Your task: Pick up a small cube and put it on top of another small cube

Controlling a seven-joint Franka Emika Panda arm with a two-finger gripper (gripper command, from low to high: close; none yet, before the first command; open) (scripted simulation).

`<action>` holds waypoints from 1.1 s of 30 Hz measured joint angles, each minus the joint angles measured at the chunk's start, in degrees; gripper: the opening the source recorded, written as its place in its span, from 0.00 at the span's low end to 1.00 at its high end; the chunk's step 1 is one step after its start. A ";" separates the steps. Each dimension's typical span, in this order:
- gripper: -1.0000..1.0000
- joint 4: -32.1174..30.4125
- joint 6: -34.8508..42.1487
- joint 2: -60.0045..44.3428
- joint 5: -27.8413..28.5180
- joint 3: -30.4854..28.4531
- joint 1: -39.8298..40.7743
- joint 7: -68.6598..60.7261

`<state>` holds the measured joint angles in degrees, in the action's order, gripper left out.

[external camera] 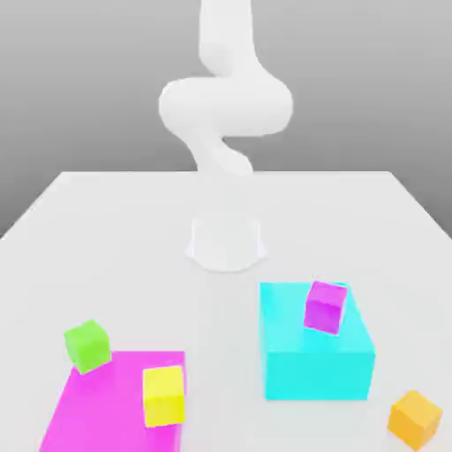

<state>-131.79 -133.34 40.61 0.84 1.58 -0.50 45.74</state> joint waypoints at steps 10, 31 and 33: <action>0.50 -0.02 -6.26 -21.09 3.99 6.46 -2.21 0.04; 0.50 0.66 -20.74 -64.50 12.51 12.61 -12.63 0.78; 0.50 1.58 -23.76 -68.67 14.21 10.87 -14.13 2.00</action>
<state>-130.21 -157.10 -28.06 15.05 12.46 -14.63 47.75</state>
